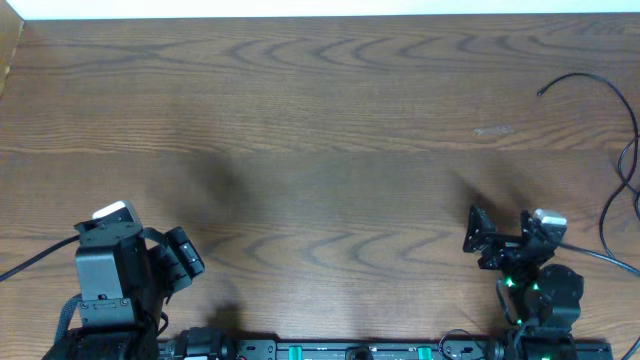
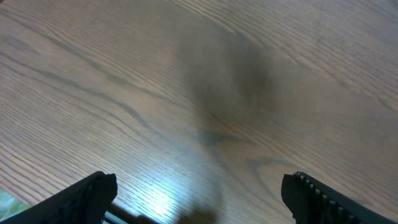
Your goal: Untangle cables
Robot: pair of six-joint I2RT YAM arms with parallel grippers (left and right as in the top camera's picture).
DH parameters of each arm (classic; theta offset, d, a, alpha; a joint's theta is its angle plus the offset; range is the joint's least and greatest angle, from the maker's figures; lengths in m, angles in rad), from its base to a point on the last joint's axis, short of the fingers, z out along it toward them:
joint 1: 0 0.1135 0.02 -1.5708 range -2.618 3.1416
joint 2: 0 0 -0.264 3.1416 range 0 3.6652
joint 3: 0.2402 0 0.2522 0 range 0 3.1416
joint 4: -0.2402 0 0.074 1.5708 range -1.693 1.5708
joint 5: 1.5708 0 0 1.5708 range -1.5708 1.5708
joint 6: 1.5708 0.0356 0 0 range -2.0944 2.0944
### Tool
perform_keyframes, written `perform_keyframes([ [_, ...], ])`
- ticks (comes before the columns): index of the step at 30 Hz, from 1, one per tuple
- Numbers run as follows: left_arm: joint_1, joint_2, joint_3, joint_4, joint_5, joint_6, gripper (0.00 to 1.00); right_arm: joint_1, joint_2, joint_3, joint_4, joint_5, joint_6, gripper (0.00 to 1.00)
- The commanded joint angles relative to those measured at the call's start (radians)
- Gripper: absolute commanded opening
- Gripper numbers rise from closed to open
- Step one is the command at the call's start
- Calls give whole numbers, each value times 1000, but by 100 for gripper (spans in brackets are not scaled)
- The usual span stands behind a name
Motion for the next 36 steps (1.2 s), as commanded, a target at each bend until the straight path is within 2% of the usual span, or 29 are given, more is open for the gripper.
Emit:
perform_keyframes([
  [1,4,-3,10,0,-2,6,91,47,-56,-3,1,7,7,99],
  [14,4,-10,10,8,-2,6,91,71,-115,-3,-1,7,7,99],
  [20,4,-112,6,42,-1,-29,91,71,-115,-3,-1,7,7,99],
  [25,4,-251,-39,127,103,-45,91,71,-115,-3,-1,7,8,99],
  [29,4,-328,-84,133,179,-89,91,71,-115,-3,-1,7,7,99],
  [36,4,-439,-190,196,311,-88,91,71,-115,-3,-1,7,7,99],
])
